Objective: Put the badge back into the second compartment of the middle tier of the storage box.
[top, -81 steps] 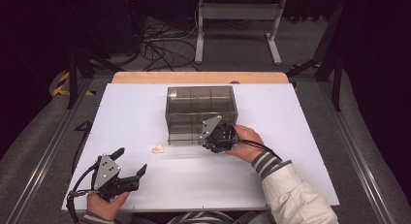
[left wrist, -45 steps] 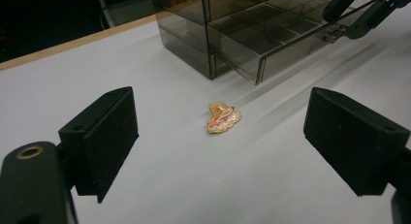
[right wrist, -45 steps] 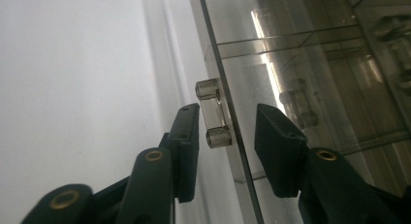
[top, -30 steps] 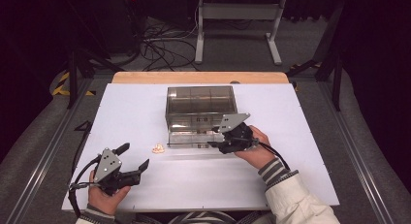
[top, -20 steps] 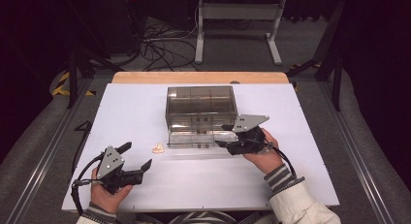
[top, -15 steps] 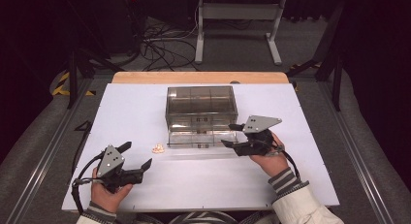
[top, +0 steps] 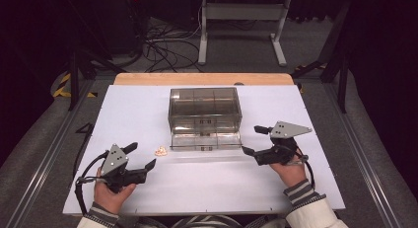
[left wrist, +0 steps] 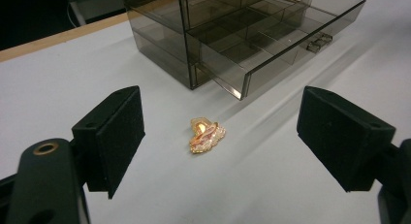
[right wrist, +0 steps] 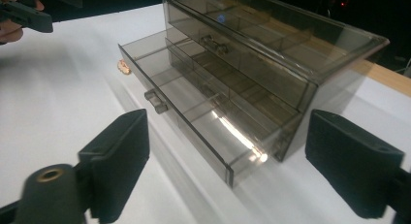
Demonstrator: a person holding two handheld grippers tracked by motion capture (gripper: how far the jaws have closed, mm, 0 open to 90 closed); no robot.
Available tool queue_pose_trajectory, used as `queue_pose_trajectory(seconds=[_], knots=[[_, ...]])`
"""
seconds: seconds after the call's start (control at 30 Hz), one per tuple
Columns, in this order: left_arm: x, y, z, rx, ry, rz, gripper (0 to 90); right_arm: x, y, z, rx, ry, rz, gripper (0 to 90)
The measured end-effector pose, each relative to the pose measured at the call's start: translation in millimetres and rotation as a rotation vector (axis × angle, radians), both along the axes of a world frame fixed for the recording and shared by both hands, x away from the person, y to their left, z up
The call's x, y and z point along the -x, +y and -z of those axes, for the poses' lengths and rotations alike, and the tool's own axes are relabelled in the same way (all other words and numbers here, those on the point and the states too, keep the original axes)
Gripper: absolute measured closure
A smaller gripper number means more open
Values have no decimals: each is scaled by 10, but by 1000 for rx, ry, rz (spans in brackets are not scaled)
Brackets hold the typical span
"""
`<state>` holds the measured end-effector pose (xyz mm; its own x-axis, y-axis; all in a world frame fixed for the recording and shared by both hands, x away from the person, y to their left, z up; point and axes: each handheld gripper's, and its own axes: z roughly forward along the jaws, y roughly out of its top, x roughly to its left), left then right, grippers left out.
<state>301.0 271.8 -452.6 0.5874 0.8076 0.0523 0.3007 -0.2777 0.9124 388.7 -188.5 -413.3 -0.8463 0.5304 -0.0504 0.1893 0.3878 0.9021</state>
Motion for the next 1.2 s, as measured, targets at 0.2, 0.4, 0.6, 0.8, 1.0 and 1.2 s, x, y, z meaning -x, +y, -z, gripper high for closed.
queue_pose_trajectory(seconds=[0.2,0.4,0.6,0.8,1.0,1.2], knots=[[-42,1,-16,-3,14,2,181,49,-145,137,-23,20,20,119],[-98,-3,-42,-10,24,13,194,133,-264,266,-54,7,52,127],[-146,3,-55,-30,29,11,198,164,-346,375,-72,10,68,116],[-201,28,-70,-35,49,10,199,183,-350,526,-62,46,65,106],[-263,36,-80,-39,67,16,200,161,-340,551,-60,59,70,101],[-329,27,-93,-30,93,24,209,154,-335,559,-60,64,71,103]])
